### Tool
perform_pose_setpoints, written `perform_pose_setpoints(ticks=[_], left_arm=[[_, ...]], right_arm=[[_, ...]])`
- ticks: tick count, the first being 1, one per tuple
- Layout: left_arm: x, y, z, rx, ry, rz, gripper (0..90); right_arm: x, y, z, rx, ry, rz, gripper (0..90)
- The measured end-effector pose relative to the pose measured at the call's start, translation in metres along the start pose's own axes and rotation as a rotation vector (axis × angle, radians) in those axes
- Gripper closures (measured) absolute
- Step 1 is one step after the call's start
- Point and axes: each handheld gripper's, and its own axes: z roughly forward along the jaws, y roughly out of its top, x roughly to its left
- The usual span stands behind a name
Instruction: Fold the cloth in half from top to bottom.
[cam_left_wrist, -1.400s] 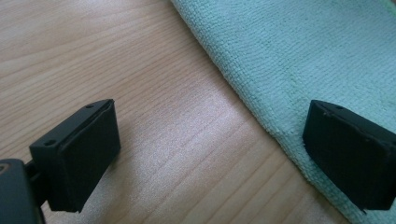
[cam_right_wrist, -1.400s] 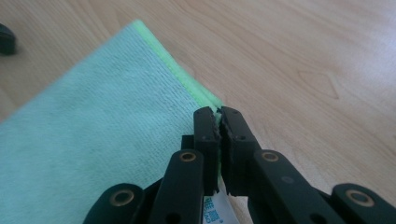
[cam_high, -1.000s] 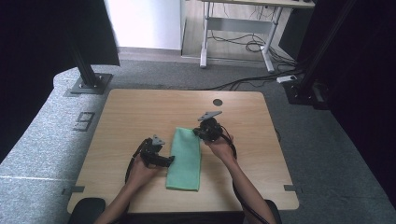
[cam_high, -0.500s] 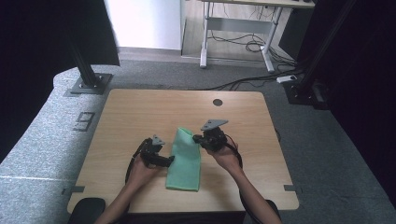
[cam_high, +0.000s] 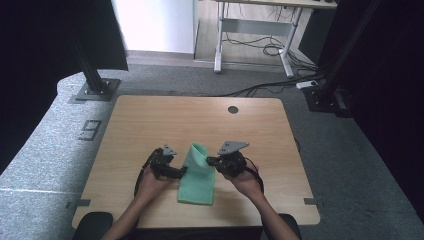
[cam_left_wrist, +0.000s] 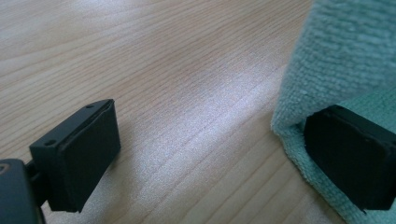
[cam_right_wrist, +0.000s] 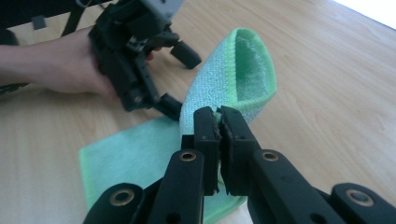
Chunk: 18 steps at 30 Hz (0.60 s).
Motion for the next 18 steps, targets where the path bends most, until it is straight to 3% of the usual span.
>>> perform_pose_setpoints(ticks=[18], left_arm=[[0.000, 0.000, 0.000, 0.001, 0.001, -0.003, 4.2]], right_arm=[[0.031, -0.050, 0.006, 0.075, 0.043, 0.012, 84.9]])
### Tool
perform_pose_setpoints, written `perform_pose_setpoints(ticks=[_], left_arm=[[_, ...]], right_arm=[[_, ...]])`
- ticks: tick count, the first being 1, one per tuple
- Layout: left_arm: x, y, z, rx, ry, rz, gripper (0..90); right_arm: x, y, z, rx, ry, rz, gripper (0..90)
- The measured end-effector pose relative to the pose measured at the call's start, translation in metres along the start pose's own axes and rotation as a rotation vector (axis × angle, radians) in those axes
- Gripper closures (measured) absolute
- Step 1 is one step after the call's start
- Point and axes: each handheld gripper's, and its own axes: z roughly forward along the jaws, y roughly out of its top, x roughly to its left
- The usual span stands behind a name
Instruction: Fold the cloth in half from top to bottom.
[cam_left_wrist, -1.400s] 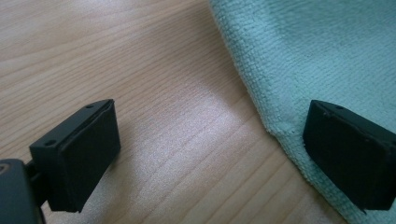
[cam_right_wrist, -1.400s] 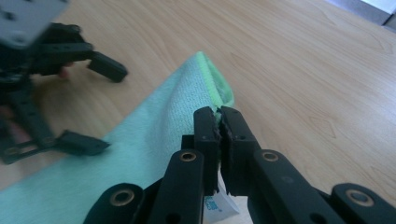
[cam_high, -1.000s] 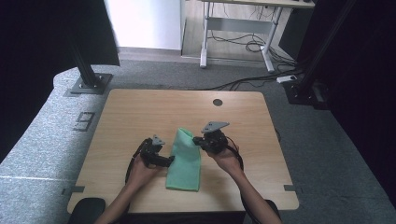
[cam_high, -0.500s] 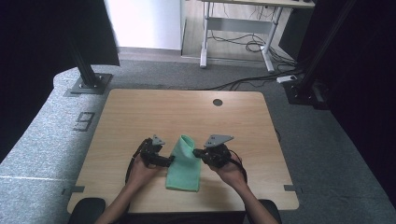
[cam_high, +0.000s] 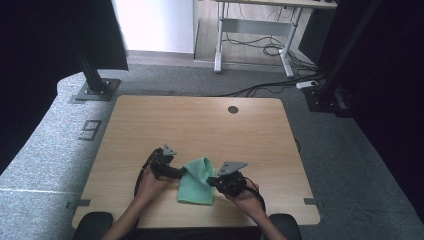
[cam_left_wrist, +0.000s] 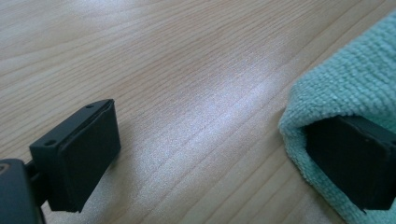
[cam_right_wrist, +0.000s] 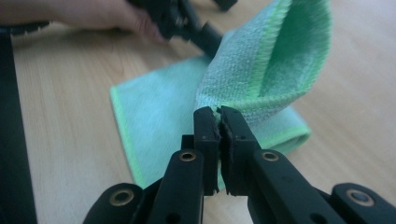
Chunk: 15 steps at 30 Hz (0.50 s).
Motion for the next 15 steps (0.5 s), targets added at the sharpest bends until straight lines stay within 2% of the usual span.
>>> perform_pose_setpoints(ticks=[5, 11, 14, 15], left_arm=[[0.000, 0.000, 0.000, 0.000, 0.000, 0.001, 4.1], [0.000, 0.000, 0.000, 0.001, -0.007, 0.007, 3.7], [0.001, 0.000, -0.002, -0.003, -0.035, 0.032, 4.7], [0.001, 0.000, -0.002, -0.003, -0.035, 0.032, 7.6]], right_arm=[[0.007, -0.011, 0.009, 0.057, -0.006, -0.014, 84.7], [0.010, -0.019, 0.017, 0.105, -0.006, -0.008, 84.0], [0.010, -0.023, 0.020, 0.104, -0.002, 0.001, 83.8], [0.010, -0.023, 0.020, 0.104, -0.004, 0.000, 83.7]])
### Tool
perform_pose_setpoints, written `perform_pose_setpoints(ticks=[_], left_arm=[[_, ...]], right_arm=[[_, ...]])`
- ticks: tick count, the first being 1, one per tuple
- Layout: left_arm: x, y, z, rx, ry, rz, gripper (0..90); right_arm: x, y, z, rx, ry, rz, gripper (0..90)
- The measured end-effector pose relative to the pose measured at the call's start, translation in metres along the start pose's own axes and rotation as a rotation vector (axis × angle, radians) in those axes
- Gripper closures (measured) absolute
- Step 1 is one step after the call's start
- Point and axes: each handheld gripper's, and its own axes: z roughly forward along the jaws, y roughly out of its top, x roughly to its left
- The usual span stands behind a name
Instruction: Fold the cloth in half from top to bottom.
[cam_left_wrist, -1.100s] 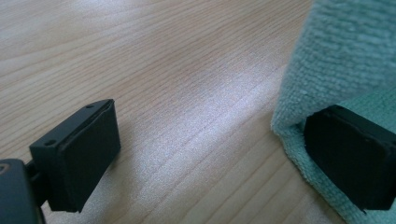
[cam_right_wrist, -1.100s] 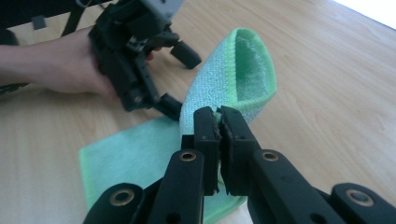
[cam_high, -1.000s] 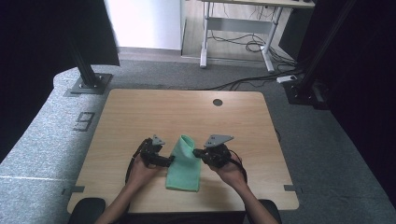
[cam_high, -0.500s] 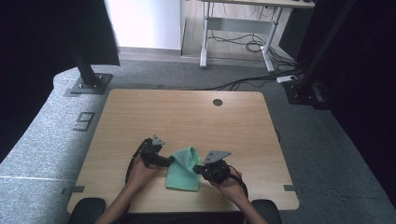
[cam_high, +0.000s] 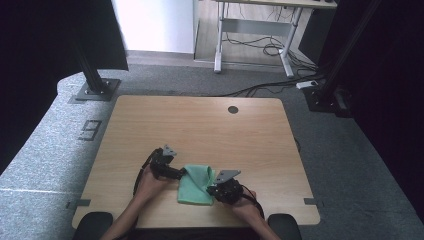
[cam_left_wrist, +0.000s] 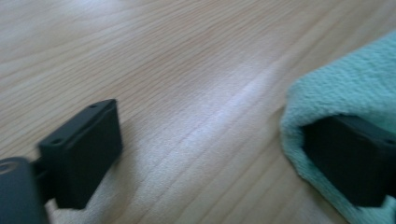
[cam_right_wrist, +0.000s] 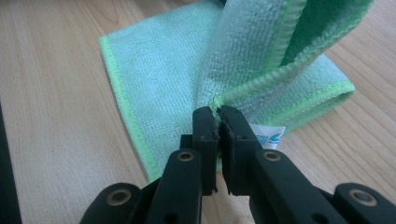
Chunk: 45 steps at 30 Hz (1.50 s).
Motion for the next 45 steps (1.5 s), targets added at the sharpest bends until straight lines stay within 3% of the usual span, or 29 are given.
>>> perform_pose_setpoints(ticks=[2, 7, 10, 13, 17, 21, 22, 23, 27, 32, 33, 34, 35, 39, 41, 45], left_arm=[[-0.001, 0.002, -0.003, 0.006, -0.040, 0.010, 10.6], [-0.007, 0.011, -0.022, -0.003, -0.074, 0.081, 10.6], [-0.007, 0.015, -0.034, -0.036, -0.088, 0.081, 10.6], [-0.002, 0.026, -0.045, -0.080, -0.067, 0.068, 10.8], [-0.002, 0.049, -0.034, -0.083, -0.066, 0.061, 10.9], [-0.006, 0.068, -0.009, -0.027, -0.081, 0.101, 10.9], [-0.006, 0.068, -0.009, -0.027, -0.081, 0.101, 10.8], [-0.006, 0.070, 0.004, 0.001, -0.111, 0.095, 10.8], [-0.006, 0.065, 0.010, 0.029, -0.135, 0.100, 10.8], [-0.006, 0.053, 0.003, 0.042, -0.185, 0.101, 11.5], [-0.006, 0.050, 0.000, 0.047, -0.199, 0.103, 11.5], [-0.006, 0.050, 0.000, 0.047, -0.199, 0.103, 11.5], [-0.007, 0.047, -0.003, 0.048, -0.206, 0.107, 11.5], [-0.006, 0.041, -0.009, 0.048, -0.215, 0.106, 11.6], [-0.007, 0.033, -0.015, 0.047, -0.221, 0.110, 11.6], [-0.012, 0.024, -0.022, 0.052, -0.226, 0.122, 11.6]], right_arm=[[0.000, -0.001, 0.000, 0.000, 0.000, -0.001, 83.4], [-0.001, -0.002, 0.000, -0.010, 0.008, 0.014, 82.8], [-0.002, -0.003, 0.001, -0.013, 0.009, 0.022, 82.6], [-0.001, -0.003, 0.001, -0.011, 0.009, 0.025, 82.4], [-0.001, -0.002, 0.001, -0.012, 0.006, 0.027, 82.2], [-0.001, -0.003, 0.001, -0.016, 0.006, 0.029, 81.8], [-0.001, -0.003, 0.001, -0.016, 0.007, 0.030, 81.6], [-0.001, -0.003, 0.001, -0.016, 0.007, 0.031, 81.6], [0.001, -0.003, 0.000, -0.015, -0.001, 0.022, 80.3], [0.001, -0.002, -0.004, -0.008, 0.016, 0.020, 73.1], [0.001, -0.001, -0.010, -0.009, 0.009, 0.020, 65.7], [0.001, -0.001, -0.010, -0.009, 0.009, 0.020, 65.7], [0.001, -0.002, -0.018, -0.021, 0.008, 0.022, 59.6], [-0.002, -0.004, -0.031, -0.044, -0.004, 0.034, 53.0], [-0.009, -0.008, -0.041, -0.044, -0.026, 0.057, 47.4], [-0.021, -0.009, -0.041, -0.046, -0.060, 0.103, 42.7]])
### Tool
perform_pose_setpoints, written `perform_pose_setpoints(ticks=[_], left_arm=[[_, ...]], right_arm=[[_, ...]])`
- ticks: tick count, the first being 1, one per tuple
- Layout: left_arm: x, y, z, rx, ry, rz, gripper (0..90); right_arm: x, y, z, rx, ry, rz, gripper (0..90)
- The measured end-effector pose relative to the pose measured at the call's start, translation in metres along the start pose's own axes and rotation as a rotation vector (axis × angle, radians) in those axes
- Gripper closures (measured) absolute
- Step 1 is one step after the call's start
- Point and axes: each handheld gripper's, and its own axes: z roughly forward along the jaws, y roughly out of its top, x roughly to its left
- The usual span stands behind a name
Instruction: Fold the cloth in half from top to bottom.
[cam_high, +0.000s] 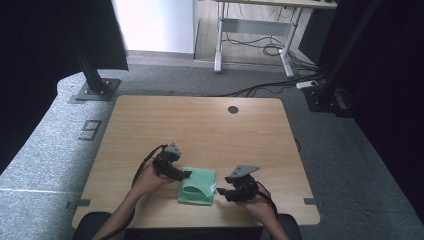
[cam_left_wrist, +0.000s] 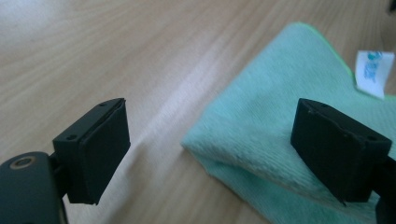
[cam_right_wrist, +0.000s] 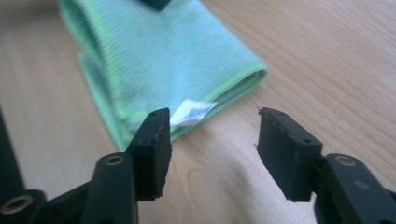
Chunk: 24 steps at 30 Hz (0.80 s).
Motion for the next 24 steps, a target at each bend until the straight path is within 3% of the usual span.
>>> perform_pose_setpoints(ticks=[7, 12, 17, 24], left_arm=[[-0.008, -0.013, 0.003, 0.027, 0.027, 0.022, 11.6], [-0.010, -0.019, 0.006, 0.020, 0.041, 0.024, 11.6], [-0.024, -0.022, -0.007, -0.008, 0.036, 0.041, 11.6], [-0.035, -0.043, -0.014, 0.016, 0.048, 0.046, 11.6]], right_arm=[[0.004, 0.017, 0.025, -0.018, -0.005, 0.019, 32.1], [0.012, 0.013, 0.044, 0.035, -0.026, 0.001, 27.0], [0.016, 0.005, 0.047, 0.056, -0.054, -0.007, 24.8], [0.013, 0.005, 0.049, 0.060, -0.063, 0.009, 22.1]])
